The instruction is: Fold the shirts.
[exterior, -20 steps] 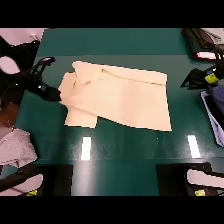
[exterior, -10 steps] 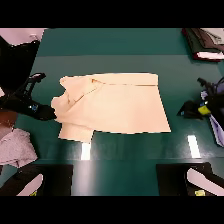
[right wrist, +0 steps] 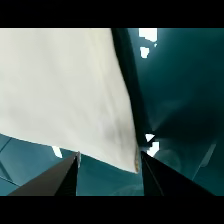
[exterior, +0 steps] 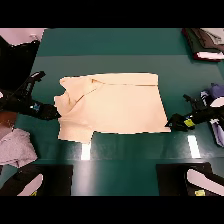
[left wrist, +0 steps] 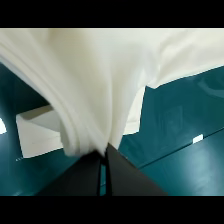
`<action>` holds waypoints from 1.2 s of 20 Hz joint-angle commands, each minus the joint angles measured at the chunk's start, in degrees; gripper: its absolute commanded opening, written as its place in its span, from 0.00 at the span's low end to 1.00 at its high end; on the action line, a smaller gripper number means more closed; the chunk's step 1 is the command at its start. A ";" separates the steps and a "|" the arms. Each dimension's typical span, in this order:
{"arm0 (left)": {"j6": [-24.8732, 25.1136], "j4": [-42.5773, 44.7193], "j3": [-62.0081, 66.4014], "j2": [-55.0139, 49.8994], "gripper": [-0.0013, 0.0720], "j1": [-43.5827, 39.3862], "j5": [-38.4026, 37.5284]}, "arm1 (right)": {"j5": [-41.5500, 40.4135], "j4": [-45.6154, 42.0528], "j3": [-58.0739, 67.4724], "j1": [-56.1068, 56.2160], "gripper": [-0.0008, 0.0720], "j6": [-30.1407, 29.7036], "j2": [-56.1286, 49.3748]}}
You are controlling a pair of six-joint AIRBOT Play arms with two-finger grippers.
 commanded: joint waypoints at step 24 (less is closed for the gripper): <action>-0.57 -2.47 72.85 5.97 0.05 0.02 22.97 | -17.18 3.61 69.02 0.70 0.03 2.21 30.69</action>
